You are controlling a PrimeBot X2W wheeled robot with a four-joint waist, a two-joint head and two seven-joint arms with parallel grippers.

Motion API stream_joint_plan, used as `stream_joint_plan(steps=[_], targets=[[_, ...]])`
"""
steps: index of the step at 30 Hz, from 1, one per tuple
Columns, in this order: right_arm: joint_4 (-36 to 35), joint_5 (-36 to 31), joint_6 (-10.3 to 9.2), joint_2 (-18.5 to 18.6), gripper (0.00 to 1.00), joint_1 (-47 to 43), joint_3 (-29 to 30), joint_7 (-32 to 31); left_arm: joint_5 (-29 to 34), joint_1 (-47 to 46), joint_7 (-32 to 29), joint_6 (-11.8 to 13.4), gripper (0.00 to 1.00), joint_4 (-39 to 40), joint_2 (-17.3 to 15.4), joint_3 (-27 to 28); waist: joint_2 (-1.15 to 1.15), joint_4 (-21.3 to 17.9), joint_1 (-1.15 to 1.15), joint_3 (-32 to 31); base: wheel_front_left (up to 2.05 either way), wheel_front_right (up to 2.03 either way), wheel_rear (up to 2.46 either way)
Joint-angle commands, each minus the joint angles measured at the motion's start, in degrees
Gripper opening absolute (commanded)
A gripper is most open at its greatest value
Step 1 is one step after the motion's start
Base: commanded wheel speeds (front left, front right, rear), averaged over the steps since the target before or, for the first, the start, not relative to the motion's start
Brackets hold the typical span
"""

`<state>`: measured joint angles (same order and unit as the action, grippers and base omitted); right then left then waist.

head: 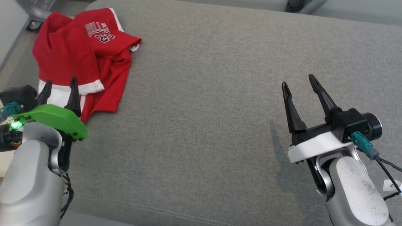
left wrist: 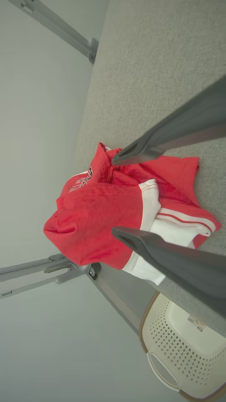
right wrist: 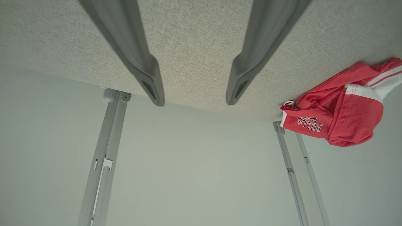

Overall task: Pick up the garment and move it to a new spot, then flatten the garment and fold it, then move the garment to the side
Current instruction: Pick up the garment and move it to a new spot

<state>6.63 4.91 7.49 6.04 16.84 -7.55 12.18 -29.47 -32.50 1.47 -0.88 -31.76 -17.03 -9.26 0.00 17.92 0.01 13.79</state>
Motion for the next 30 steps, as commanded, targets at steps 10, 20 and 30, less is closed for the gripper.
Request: stream_joint_plan(steps=[10,20,30], targets=[[-0.29,-0.24,-0.01,0.07,1.00,2.80,-0.27,0.33,-1.74,-9.99,-1.25,-2.27,1.00,-17.79,-2.97,1.05,0.00,-8.68,-0.01,10.06,0.00,0.00,0.00],[0.17,-0.20,-0.01,-0.14,1.00,2.76,-0.02,0.55,-1.66,-13.62,2.97,-2.05,0.00,-25.33,-4.16,1.47,0.00,-8.14,-0.01,10.25,0.00,0.00,0.00],[0.74,0.36,-0.01,0.03,1.00,0.95,0.83,0.20,-0.78,-14.74,10.06,-2.69,0.00,-23.64,-4.76,1.01,0.00,-5.96,-0.01,6.56,0.00,0.00,0.00]])
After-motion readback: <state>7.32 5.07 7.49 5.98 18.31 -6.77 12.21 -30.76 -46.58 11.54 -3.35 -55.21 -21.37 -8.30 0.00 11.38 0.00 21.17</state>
